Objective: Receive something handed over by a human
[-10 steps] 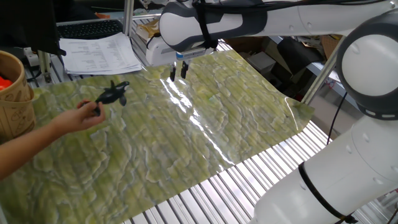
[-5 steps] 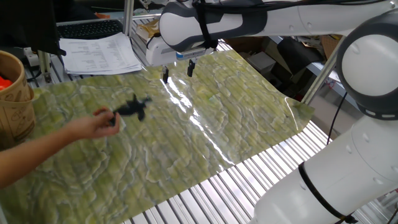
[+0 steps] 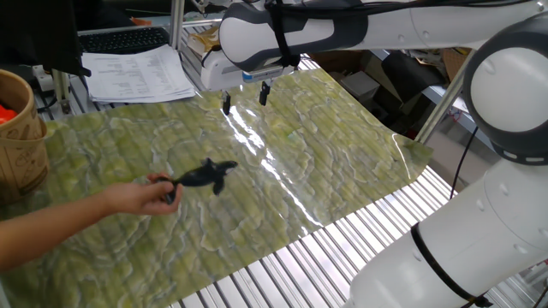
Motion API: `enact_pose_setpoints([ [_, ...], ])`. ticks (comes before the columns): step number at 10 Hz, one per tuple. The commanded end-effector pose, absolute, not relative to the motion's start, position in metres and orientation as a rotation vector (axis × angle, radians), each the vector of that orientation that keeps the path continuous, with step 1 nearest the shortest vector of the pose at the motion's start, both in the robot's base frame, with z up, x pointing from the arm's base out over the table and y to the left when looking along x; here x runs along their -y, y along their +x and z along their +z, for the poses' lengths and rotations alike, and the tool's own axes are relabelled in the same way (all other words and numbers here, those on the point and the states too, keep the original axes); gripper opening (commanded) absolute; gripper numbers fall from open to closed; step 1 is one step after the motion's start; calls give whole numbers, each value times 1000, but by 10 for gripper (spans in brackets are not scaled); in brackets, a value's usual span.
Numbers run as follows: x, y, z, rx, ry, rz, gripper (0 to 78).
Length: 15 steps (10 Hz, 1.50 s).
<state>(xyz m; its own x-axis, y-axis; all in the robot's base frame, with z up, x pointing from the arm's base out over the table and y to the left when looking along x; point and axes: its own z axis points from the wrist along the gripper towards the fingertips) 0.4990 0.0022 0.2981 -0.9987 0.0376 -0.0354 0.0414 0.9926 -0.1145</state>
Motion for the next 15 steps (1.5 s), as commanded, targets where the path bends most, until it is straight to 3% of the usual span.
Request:
enact_pose_setpoints([
  [1, -6, 491, 298, -3117, 124, 28, 773],
  [12, -6, 491, 298, -3116, 227, -5, 773],
  [13, -6, 491, 298, -3123, 427, -134, 773],
  [15, -6, 491, 298, -3121, 443, -120, 773],
])
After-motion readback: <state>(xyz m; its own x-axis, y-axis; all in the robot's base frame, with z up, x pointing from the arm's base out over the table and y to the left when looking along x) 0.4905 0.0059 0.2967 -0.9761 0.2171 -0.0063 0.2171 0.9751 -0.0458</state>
